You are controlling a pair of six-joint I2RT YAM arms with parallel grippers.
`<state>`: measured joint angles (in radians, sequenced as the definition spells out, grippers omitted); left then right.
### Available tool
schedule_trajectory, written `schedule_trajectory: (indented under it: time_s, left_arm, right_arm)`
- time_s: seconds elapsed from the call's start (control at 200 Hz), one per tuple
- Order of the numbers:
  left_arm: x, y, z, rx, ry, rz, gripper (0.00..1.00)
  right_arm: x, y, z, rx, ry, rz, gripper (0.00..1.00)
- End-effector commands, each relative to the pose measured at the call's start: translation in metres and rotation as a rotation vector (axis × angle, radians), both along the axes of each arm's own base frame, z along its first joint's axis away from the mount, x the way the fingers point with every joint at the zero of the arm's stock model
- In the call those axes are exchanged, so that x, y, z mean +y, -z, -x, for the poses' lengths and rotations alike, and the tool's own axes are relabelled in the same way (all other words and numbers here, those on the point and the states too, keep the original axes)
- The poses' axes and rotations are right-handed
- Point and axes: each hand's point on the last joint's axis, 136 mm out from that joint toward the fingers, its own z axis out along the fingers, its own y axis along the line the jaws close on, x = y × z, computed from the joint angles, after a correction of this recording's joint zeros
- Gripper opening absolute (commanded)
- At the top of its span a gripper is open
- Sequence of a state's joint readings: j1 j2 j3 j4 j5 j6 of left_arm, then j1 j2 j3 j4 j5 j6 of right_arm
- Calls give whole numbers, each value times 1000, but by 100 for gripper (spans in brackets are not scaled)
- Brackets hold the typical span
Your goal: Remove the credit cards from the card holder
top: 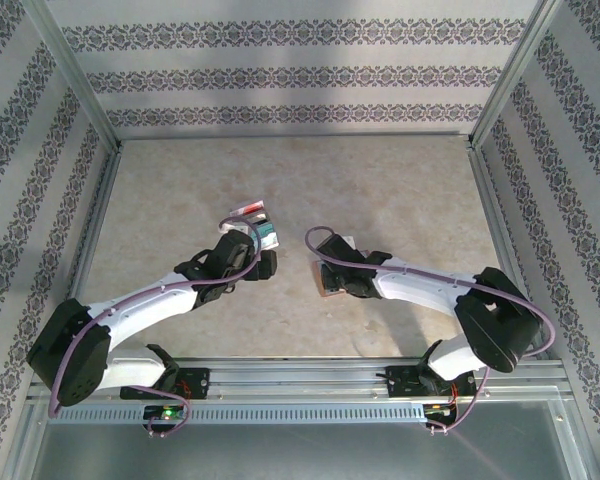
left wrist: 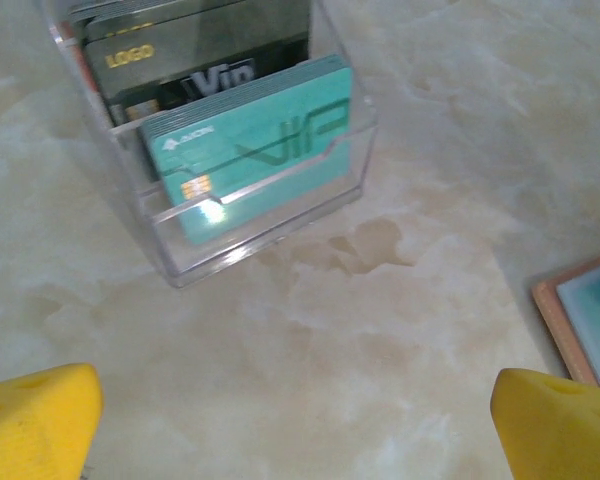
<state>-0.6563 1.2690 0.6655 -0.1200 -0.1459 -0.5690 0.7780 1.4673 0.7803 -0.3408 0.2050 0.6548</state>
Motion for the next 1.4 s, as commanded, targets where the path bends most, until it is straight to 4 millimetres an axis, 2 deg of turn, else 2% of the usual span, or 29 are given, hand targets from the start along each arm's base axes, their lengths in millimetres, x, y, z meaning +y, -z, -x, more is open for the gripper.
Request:
schedule_trajectory:
  time_s: [0.0,0.07,0.135,0.26,0.38,0.55,0.68,0.779,0.849,0.939,1.089,1.249,1.394]
  left_arm:
    - [-21,-10,0,-22,85,-1,100]
    - [-33,-10,1,-26,117,8,100]
    - [-42,-9,1,-25,141,12,100]
    - [-55,-8,2,-23,178,22,100]
    - [-65,-8,3,-23,209,41,99]
    - [-64,-10,3,-30,192,57,99]
    - [-60,-12,4,-38,179,50,96]
    - [-61,-14,5,-44,189,61,92]
    - [-65,-14,6,-41,206,74,87]
    - [-70,-12,7,-31,221,98,80]
    - [-91,-4,11,3,262,174,53]
    - [-122,13,22,49,329,212,34]
    - [-139,29,28,83,358,236,32]
  right_arm:
    - [-19,-1,-2,-17,40,42,38]
    - [-25,-1,-4,-18,54,43,38]
    - [-30,-1,-5,-19,63,44,34]
    - [-38,4,-7,-8,72,42,20]
    - [-38,7,-8,12,69,-20,5]
    - [-14,-2,-4,28,24,-155,0]
    - [17,-15,2,42,-15,-293,0]
    - [40,-25,5,40,-55,-333,0]
    - [49,-28,6,42,-70,-343,0]
    - [50,-24,6,52,-63,-333,1]
    - [45,-12,8,77,-43,-306,7]
    - [40,-5,8,84,-19,-295,11]
    - [38,-3,7,85,-3,-299,11]
